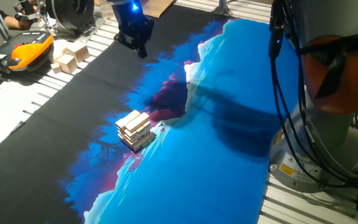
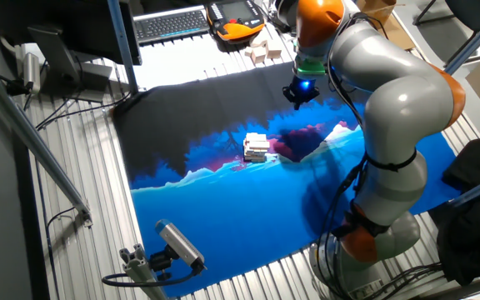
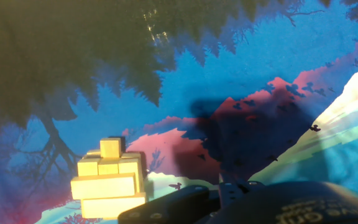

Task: Play Jenga

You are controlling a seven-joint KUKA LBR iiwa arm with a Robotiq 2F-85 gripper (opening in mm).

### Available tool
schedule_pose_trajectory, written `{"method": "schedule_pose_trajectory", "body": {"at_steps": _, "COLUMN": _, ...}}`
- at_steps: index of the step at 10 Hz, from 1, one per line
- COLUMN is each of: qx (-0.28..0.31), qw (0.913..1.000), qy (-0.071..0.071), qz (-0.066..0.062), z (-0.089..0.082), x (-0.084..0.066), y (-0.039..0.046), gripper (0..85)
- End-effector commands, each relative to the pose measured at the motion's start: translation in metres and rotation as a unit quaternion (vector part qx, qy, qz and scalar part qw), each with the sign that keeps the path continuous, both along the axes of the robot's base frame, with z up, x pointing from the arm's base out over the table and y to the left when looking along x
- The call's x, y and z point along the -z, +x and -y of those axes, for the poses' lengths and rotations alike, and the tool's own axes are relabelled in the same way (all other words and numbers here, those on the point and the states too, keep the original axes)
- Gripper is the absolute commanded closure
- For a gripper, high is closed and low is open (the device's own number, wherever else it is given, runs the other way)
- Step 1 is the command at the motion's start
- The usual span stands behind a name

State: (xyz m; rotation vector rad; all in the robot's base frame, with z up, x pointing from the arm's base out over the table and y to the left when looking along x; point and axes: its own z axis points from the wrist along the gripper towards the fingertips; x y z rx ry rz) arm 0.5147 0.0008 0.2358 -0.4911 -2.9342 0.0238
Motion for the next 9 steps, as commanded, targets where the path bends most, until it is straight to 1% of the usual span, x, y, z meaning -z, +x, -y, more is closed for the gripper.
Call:
{"method": "schedule_pose_trajectory", "body": {"at_steps": 1, "qx": 0.0, "qw": 1.0, "qy": 0.0, "qz": 0.0, "z": 0.0, "x": 0.0, "y": 0.0, "gripper": 85.0}}
{"method": "schedule_pose_trajectory", "body": {"at_steps": 6, "qx": 0.0, "qw": 1.0, "qy": 0.0, "qz": -0.001, "z": 0.0, "x": -0.0001, "y": 0.0, "gripper": 85.0}}
{"method": "schedule_pose_trajectory", "body": {"at_steps": 8, "qx": 0.021, "qw": 0.9998, "qy": 0.003, "qz": -0.003, "z": 0.0003, "x": -0.0001, "y": 0.0, "gripper": 85.0}}
{"method": "schedule_pose_trajectory", "body": {"at_steps": 9, "qx": 0.024, "qw": 0.9997, "qy": -0.001, "qz": 0.005, "z": 0.0003, "x": -0.0001, "y": 0.0, "gripper": 85.0}}
